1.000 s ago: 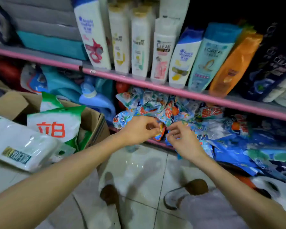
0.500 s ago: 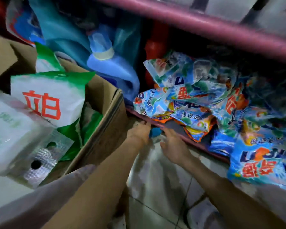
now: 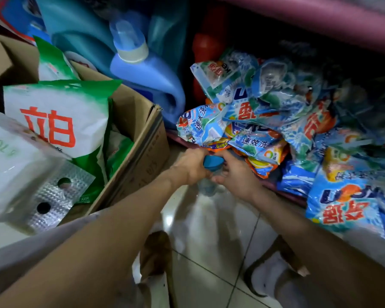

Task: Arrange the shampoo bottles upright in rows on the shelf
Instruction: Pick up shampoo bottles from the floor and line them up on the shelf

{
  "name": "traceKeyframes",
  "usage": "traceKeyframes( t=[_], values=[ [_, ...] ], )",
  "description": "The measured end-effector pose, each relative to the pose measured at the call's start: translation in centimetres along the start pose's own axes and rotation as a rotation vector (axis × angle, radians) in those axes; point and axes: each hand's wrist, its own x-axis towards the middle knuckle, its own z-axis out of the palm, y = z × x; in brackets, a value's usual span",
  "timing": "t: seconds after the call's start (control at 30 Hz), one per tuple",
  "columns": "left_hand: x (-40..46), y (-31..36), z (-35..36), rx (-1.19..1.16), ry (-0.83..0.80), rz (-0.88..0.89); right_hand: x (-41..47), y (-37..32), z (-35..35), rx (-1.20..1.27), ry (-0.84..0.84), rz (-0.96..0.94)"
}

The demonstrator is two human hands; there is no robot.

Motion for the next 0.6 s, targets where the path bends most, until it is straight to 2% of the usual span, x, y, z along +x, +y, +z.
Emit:
traceKeyframes(
  t=[0.07,0.2,0.33,0.43,0.5,0.6],
  values=[
    [-2.2,1.4,-1.9,-0.075,0.017,0.015,-1.6,-2.2,-1.9,-0.03,-0.025,-0.013],
    [-7.3,4.7,-5.8,-0.134,0.064,0.131,-7.0,-6.8,-6.2,-0.034,0.039,-0.078],
    [-13.6,10.6,-8.8,-0.327,0.13,0.33,-14.7,-10.4,-12.0,-0.007,0.131,-0.123],
    [-18.2,16.5,-11.3,-0.345,0.186,0.484,-20.6,-13.3,-17.3,-0.04,0.214,-0.128],
    [-20.6,20.6,-13.6,-0.307,0.227,0.579,-24.1,-15.5,-21.4,-0.101,0.247,-0.165],
    [-22.8,26.1,-17.2,-0.257,0.255,0.663,-28.1,-19.2,-27.9,-0.347,0.334,-0.161]
  ],
)
